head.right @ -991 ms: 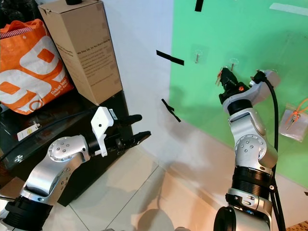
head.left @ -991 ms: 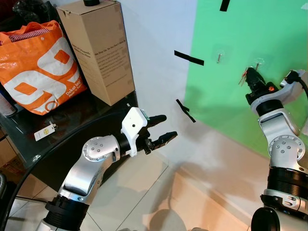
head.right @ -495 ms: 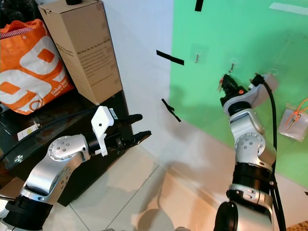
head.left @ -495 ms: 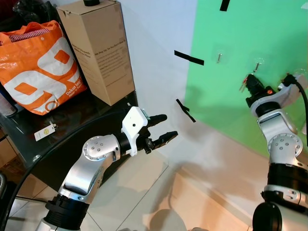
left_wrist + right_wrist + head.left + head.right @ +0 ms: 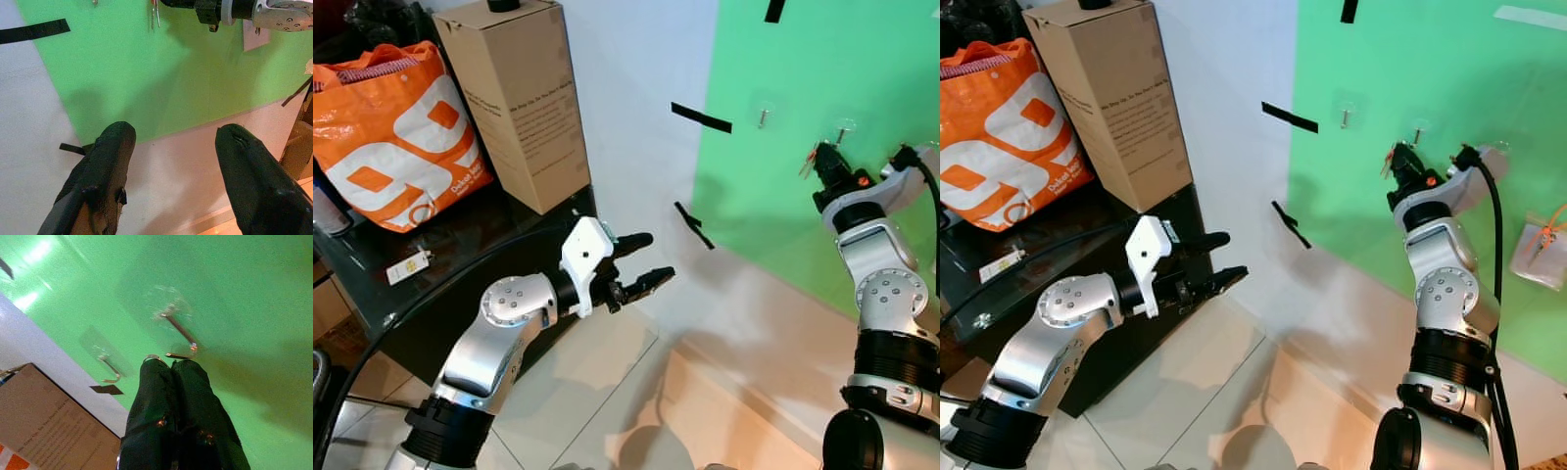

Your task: Hang keys on a hook

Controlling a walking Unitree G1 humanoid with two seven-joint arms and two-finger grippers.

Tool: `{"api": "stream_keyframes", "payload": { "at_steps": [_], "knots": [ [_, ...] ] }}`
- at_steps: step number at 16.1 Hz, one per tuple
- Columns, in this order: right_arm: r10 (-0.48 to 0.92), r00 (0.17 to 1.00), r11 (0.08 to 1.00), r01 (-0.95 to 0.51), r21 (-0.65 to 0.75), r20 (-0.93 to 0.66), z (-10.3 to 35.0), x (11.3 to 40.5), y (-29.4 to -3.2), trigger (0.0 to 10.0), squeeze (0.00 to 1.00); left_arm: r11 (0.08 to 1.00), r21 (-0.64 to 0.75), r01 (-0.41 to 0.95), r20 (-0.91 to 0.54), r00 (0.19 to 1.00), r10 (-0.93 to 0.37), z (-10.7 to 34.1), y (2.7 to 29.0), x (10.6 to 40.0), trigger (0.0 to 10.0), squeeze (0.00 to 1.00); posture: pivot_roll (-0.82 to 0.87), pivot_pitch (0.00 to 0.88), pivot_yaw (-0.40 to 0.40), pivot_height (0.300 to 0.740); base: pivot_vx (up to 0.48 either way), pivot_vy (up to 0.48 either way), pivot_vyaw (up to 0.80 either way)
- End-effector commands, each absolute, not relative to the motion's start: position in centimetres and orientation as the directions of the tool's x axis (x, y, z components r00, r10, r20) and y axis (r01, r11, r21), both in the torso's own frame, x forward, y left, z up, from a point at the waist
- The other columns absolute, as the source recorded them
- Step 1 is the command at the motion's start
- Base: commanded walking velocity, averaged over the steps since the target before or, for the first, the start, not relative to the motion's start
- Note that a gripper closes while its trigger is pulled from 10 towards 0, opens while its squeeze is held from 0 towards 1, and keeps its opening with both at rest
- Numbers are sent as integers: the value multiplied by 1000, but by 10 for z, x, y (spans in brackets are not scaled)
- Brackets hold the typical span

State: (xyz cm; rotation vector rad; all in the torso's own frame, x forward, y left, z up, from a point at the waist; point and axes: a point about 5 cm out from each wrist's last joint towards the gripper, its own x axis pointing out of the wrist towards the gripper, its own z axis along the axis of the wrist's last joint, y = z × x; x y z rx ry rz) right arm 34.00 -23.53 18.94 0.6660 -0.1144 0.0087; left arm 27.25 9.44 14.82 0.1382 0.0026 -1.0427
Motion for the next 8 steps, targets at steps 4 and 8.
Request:
{"api": "stream_keyframes", "payload": {
  "at_steps": [4,8],
  "knots": [
    [-29,987,780,-78,621,160,196,337,-233,10000,0,486,132,864,-71,497,-865,152,94,276,10000,0,-137,0,102,740,0,0,0],
    [-101,984,764,-16,645,144,195,338,-244,10000,0,484,135,865,-71,496,-866,153,94,276,10000,0,-135,0,104,740,0,0,0]
  ]
}}
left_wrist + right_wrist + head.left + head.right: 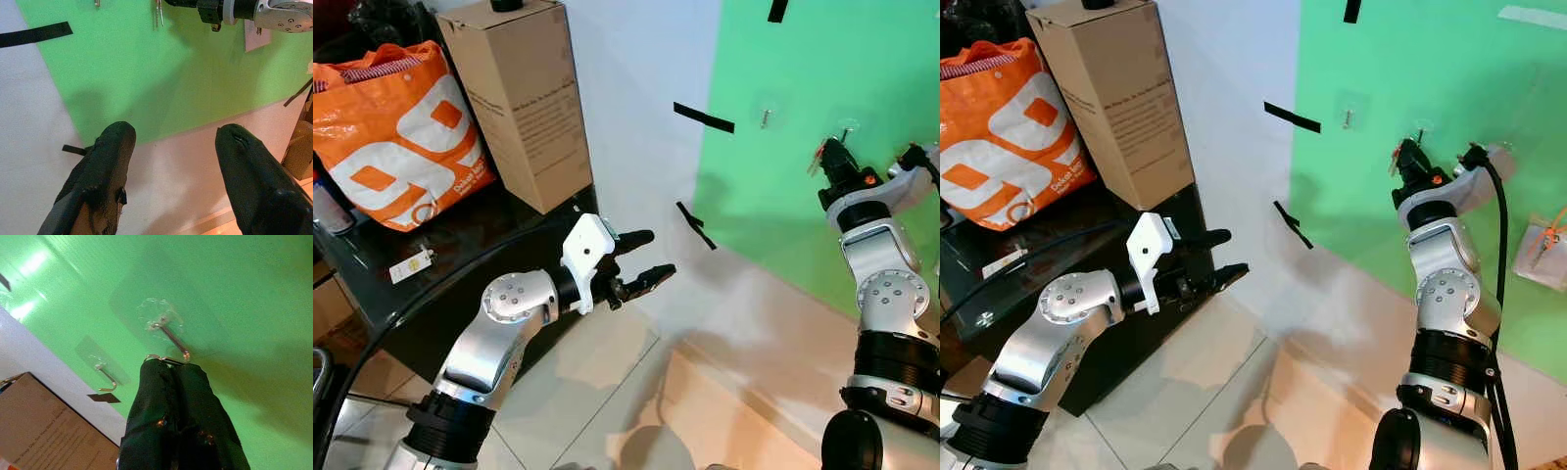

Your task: Hang keys on a hook

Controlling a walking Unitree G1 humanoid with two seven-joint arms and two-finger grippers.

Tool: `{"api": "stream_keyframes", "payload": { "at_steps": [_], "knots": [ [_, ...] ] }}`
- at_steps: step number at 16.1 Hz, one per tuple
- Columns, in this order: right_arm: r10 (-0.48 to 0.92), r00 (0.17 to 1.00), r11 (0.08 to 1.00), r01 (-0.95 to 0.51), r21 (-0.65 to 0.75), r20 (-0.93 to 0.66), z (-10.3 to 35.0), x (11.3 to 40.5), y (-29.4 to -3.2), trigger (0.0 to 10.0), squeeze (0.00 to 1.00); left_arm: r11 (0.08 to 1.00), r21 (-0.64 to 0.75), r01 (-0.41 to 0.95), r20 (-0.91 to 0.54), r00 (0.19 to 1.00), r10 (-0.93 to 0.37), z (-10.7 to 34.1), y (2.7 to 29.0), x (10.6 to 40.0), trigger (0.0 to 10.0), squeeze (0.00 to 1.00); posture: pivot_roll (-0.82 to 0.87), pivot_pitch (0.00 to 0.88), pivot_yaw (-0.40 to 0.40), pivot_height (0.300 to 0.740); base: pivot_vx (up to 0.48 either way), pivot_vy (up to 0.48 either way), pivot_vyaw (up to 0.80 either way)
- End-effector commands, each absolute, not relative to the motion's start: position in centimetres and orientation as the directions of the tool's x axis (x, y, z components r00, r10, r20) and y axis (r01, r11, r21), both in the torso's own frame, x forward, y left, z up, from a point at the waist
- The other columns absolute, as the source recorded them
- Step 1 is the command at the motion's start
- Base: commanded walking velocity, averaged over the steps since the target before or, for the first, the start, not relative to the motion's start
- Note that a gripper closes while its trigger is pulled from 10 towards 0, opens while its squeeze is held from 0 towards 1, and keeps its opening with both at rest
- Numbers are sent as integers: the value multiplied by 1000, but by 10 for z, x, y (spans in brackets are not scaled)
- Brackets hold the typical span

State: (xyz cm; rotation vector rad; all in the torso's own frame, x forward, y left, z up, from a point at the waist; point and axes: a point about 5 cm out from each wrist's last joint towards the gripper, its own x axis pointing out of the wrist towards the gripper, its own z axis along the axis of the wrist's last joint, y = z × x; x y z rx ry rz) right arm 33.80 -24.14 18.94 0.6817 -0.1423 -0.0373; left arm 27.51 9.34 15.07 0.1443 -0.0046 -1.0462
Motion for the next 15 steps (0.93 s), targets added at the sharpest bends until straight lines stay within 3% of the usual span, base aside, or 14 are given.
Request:
{"api": "stream_keyframes", "payload": {
  "at_steps": [1,9,15],
  "knots": [
    [-103,984,764,-14,646,144,195,338,-244,10000,0,484,135,864,-72,496,-865,153,94,277,10000,0,-136,0,105,740,0,0,0],
    [-177,984,743,110,660,35,178,334,-256,10000,0,481,130,867,-71,492,-868,153,92,277,10000,0,-142,0,107,740,0,0,0],
    [-132,990,775,71,628,52,177,329,-247,10000,0,484,128,865,-76,496,-865,151,93,276,10000,0,-141,0,102,740,0,0,0]
  ]
}}
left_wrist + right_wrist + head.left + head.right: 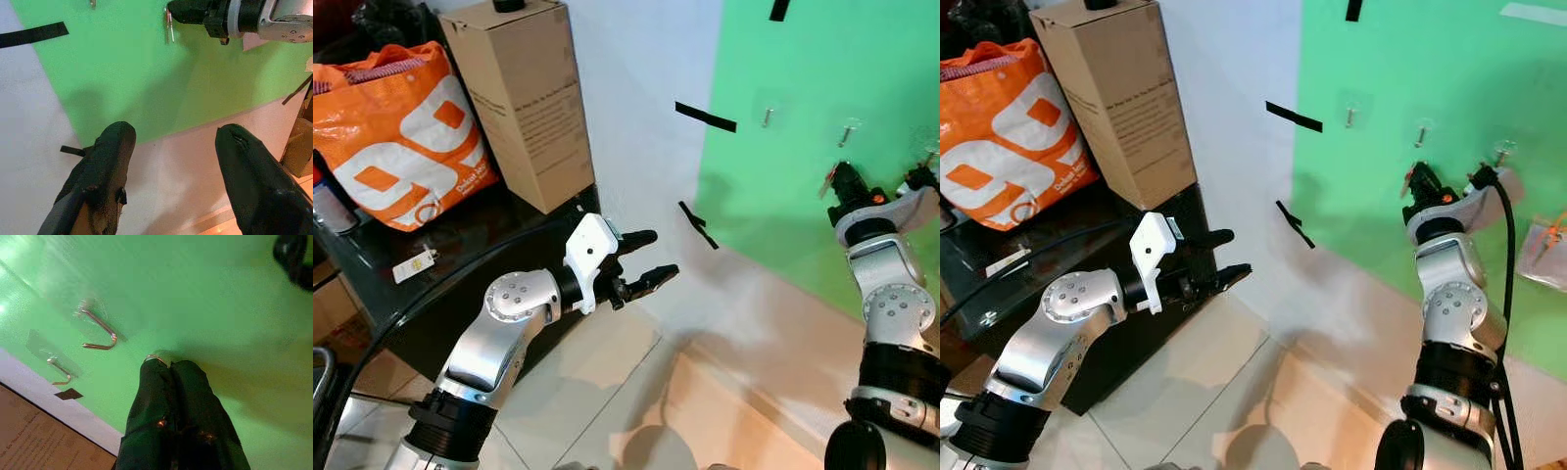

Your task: Hang keys on a hook

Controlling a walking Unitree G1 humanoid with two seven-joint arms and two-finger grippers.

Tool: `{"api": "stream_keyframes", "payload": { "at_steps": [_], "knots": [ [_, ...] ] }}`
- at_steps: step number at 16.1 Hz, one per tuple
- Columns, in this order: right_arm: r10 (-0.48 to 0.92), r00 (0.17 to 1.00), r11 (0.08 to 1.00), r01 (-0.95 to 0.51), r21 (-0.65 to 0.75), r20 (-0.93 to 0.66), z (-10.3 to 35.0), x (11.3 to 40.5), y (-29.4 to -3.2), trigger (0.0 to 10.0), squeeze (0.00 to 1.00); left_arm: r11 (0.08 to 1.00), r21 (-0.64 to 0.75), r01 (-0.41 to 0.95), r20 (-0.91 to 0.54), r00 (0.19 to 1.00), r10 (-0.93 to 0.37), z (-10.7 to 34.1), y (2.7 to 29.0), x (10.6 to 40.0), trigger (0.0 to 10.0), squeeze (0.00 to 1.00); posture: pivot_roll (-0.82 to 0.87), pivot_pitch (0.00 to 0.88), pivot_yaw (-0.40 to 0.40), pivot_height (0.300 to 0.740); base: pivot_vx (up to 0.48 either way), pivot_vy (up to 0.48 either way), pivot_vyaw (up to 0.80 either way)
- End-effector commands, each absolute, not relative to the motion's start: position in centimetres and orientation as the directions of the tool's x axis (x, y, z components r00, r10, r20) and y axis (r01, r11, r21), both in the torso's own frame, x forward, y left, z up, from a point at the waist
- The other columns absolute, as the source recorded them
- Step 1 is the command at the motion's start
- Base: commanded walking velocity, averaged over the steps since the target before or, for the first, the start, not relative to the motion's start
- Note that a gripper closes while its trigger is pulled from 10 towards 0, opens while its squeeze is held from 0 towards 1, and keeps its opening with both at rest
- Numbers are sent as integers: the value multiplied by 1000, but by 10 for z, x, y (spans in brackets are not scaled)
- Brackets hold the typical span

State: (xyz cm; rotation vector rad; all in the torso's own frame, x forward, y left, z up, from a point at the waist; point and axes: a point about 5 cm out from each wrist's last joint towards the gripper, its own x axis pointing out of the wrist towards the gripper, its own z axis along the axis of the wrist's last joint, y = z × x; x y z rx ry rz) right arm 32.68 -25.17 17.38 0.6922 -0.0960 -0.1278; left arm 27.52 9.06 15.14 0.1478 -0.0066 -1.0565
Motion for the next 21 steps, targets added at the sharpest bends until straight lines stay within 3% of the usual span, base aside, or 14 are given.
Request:
{"api": "stream_keyframes", "payload": {
  "at_steps": [1,4,5,6,7,10,14,16,19,21],
  "knots": [
    [-110,990,782,33,623,85,181,326,-243,10000,0,487,128,864,-76,498,-864,150,93,275,10000,0,-143,0,98,740,0,0,0],
    [-50,989,826,-37,562,139,190,318,-238,10000,0,491,126,862,-75,502,-862,149,93,274,10000,0,-147,0,93,740,0,0,0],
    [14,994,891,-59,450,104,190,314,-235,10000,0,497,129,858,-79,508,-858,148,94,275,10000,0,-149,0,91,740,0,0,0],
    [89,996,970,-87,225,-2,182,310,-229,10000,0,500,130,856,-82,512,-855,147,95,275,10000,0,-154,0,92,740,0,0,0],
    [142,986,989,-139,42,-86,174,304,-226,10000,0,499,131,857,-86,511,-855,146,95,274,10000,0,-158,0,92,740,0,0,0],
    [276,937,934,-314,-171,-215,166,290,-217,10000,0,496,127,859,-88,508,-857,144,93,273,10000,0,-168,0,90,740,0,0,0],
    [323,910,880,-390,-270,-261,172,284,-217,10000,0,493,133,860,-159,509,-846,134,95,272,10000,0,-168,0,83,740,0,0,0],
    [298,844,733,-502,-458,-446,155,274,-223,10000,0,496,144,856,-171,515,-840,132,98,272,10000,0,-168,0,82,740,0,0,0],
    [243,757,651,-591,-476,-607,140,260,-231,10000,0,495,151,856,-172,516,-839,132,98,272,10000,0,-168,0,82,740,0,0,0],
    [216,754,647,-586,-487,-620,141,259,-234,10000,0,496,149,855,-173,517,-839,132,98,272,10000,0,-170,0,84,740,0,0,0]
  ]
}}
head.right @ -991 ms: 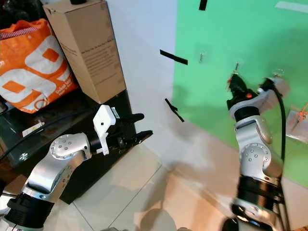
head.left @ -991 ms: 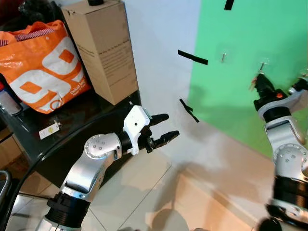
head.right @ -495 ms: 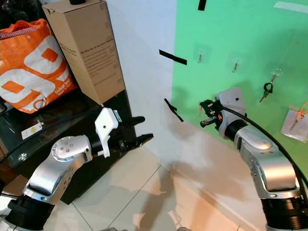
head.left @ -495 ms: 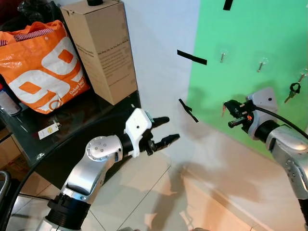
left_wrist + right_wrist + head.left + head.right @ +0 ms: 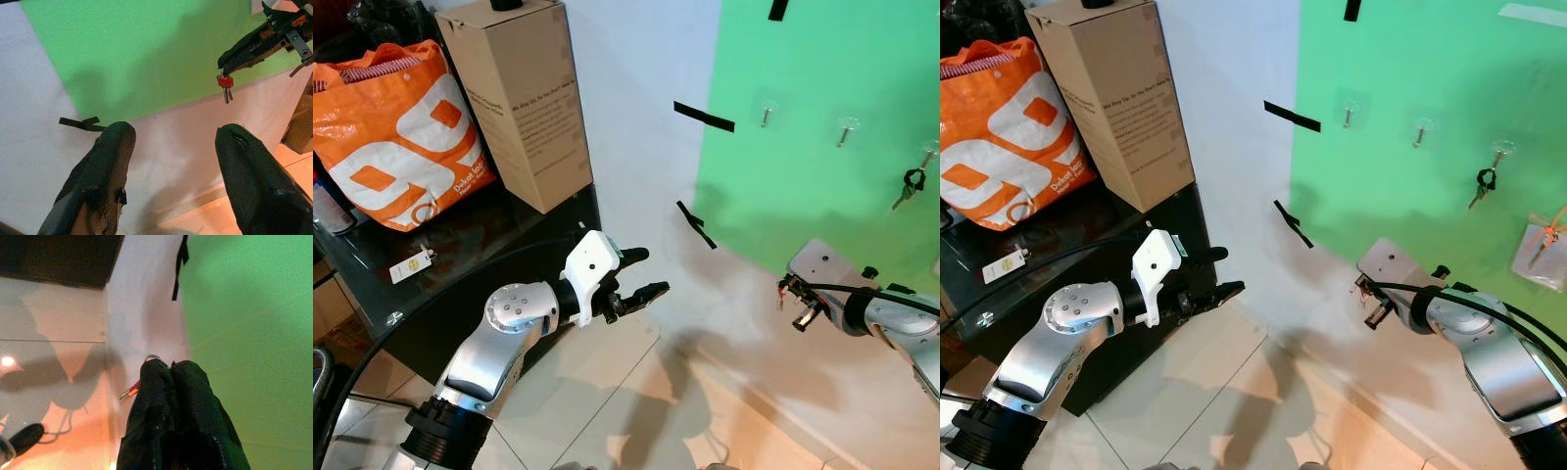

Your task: Hang keys on a hook

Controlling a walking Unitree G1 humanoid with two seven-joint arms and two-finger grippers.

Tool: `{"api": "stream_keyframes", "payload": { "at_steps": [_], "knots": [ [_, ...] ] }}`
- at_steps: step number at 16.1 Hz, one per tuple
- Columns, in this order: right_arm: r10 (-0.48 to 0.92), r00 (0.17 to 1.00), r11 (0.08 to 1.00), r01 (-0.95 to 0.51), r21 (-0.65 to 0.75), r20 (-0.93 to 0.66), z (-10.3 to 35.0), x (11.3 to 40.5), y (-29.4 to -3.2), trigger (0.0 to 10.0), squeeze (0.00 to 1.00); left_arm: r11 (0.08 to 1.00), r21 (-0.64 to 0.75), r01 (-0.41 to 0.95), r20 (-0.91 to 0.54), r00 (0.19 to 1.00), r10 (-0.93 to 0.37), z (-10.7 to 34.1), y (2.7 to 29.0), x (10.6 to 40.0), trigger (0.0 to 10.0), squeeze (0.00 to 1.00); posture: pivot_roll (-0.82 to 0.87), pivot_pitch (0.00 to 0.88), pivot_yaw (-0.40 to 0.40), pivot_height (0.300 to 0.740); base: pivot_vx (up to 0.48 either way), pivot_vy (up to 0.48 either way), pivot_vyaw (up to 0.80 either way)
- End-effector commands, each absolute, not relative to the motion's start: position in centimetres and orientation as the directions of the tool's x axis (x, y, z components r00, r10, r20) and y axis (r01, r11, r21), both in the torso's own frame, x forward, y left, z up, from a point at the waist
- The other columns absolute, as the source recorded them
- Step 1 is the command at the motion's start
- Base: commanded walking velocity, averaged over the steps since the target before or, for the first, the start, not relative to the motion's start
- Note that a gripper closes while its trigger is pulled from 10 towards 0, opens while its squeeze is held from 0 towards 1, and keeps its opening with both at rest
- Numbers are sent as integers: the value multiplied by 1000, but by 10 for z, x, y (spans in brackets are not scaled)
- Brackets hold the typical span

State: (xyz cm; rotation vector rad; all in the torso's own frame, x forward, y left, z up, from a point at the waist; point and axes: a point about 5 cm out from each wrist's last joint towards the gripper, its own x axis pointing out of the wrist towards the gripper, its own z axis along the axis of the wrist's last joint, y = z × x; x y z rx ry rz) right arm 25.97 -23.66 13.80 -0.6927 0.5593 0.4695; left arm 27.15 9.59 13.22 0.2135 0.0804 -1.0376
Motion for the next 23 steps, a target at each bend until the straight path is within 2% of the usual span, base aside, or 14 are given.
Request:
{"api": "stream_keyframes", "payload": {
  "at_steps": [1,3,4,6,10,13,23],
  "knots": [
    [244,781,710,-548,-442,-575,147,263,-232,10000,0,495,151,855,-175,516,-838,132,99,273,10000,0,-170,0,86,740,0,0,0],
    [174,852,783,-424,-456,-494,161,274,-240,10000,0,493,155,856,-182,515,-838,132,99,273,10000,0,-172,0,87,740,0,0,0],
    [181,884,851,-361,-382,-432,171,279,-239,10000,0,492,158,856,-184,515,-837,132,99,273,10000,0,-170,0,86,740,0,0,0],
    [139,939,904,-249,-347,-314,196,288,-244,10000,0,485,166,859,-189,510,-839,132,100,273,10000,0,-174,0,86,740,0,0,0],
    [84,967,927,-164,-337,-241,215,298,-250,10000,0,442,169,881,-201,470,-860,130,96,271,10000,0,-177,0,82,740,0,0,0],
    [122,969,925,-189,-329,-214,224,306,-245,10000,0,416,173,893,-204,446,-872,131,93,270,10000,0,-181,0,84,740,0,0,0],
    [61,993,940,-92,-327,-105,246,341,-246,10000,0,380,178,908,-193,411,-891,134,87,272,10000,0,-173,0,88,740,0,0,0]
  ]
}}
